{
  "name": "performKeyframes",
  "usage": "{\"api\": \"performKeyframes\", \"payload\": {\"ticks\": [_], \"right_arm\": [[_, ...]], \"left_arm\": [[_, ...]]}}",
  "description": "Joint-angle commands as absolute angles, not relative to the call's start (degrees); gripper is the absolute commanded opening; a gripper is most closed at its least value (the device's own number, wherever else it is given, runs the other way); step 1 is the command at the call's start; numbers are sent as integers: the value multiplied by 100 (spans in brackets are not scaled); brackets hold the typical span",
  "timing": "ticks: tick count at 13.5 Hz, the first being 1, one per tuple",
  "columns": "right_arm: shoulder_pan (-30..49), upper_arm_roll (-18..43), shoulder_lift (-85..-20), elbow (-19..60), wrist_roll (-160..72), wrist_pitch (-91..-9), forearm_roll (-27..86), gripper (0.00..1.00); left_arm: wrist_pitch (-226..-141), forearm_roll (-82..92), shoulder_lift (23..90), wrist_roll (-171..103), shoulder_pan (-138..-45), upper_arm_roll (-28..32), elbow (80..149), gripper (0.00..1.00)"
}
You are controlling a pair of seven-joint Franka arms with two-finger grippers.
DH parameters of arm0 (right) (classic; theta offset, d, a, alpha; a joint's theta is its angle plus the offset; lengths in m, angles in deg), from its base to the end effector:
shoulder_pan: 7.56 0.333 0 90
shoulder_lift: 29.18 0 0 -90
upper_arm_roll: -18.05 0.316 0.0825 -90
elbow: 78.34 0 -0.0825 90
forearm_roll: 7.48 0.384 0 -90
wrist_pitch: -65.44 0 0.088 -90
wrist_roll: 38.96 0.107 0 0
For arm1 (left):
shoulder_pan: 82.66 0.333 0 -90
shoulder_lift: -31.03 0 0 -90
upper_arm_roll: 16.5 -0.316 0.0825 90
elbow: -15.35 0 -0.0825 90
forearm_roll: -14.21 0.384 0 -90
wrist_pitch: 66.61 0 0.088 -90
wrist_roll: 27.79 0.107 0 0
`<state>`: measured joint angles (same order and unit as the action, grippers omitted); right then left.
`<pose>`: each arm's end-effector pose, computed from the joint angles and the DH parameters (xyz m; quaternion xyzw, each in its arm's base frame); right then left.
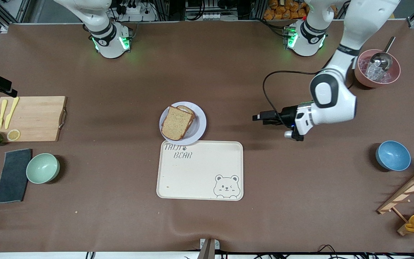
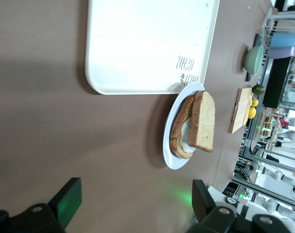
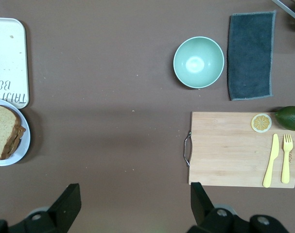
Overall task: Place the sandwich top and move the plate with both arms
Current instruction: 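Grasp the white plate rim with the left gripper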
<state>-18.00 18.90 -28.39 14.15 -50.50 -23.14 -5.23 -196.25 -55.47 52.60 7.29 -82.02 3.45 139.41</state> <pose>0.5395 -0.0868 0.6096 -0.9993 -0.0170 0.0232 0.0242 0.5106 -0.2066 0.2241 0.8883 0.0152 -0.0651 0.4544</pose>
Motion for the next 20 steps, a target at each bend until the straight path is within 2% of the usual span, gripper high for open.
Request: {"api": "performKeyframes", "payload": {"ticks": [1,5,8,20], "right_arm": [[-1548,1806,-2803,1360,-4933,-2245,-625,100],[-1503,1779,-2821,1360,-4678,-2307,-616,100],[-1547,1779,-2821,1386,-4670,-2237,-599,100],[-1547,1779,-2856,1421,-4670,-2087,-581,100]], "left_arm": [[-19836,-6582,5738,1806,-8510,372,13875,100],[-19959,-7911,6257,2879,-8985,363,13727,91],[-19968,-8133,6732,3399,-9196,372,13305,82],[-20161,-9012,7549,3558,-9882,354,12171,72]]}}
